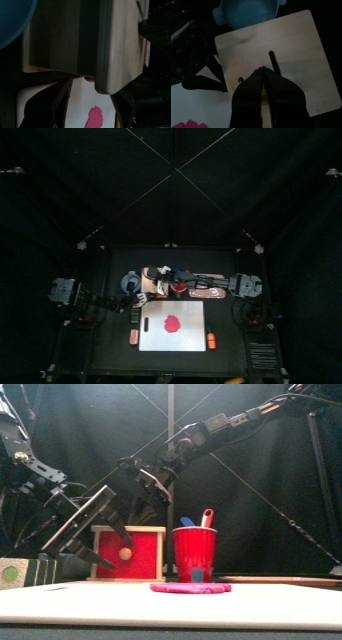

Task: Get the cutter from the drawer then cut the dough then place the extra dough in the bowl
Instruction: Open the drawer

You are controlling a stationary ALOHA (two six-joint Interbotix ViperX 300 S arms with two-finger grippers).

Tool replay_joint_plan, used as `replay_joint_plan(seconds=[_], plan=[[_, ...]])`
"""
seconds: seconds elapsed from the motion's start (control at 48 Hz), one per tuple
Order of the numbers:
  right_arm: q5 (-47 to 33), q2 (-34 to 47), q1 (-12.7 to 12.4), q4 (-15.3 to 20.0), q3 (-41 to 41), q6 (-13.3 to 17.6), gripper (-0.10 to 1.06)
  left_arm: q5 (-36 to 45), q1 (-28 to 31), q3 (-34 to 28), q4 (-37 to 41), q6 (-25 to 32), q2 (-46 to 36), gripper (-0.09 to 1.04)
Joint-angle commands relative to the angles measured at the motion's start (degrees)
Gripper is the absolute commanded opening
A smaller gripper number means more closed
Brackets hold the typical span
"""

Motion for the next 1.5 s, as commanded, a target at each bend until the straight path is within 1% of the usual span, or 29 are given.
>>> replay_joint_plan(seconds=[0.021, 0.188, 0.417, 1.021, 1.188, 1.5], plan=[[0.44, 0.70, 0.97, 0.09, 0.26, 0.09, 0.05, -1.23, 1.41, -1.05, -0.26, 0.09, 0.00, 0.86], [0.44, 1.05, 0.97, 0.09, 0.26, 0.18, 0.05, -1.41, 2.11, -1.58, -0.09, 0.53, 0.53, 0.84], [0.44, 1.41, 0.97, 0.18, 0.18, 0.18, 0.05, -1.32, 2.37, -1.93, -0.18, 1.58, 0.62, 0.77], [0.35, 1.58, 1.32, 0.26, 0.18, 0.18, 0.05, 0.62, 1.93, -1.85, -0.18, 1.67, 0.62, 0.61], [0.35, 1.67, 1.23, 0.18, 0.09, 0.26, 0.05, 1.05, 1.41, -1.58, -0.35, 1.49, 0.18, 0.60], [0.44, 2.11, 1.23, 0.26, 0.09, 0.26, 0.05, 1.58, -2.20, -1.67, -2.29, 1.49, -0.97, 0.60]])
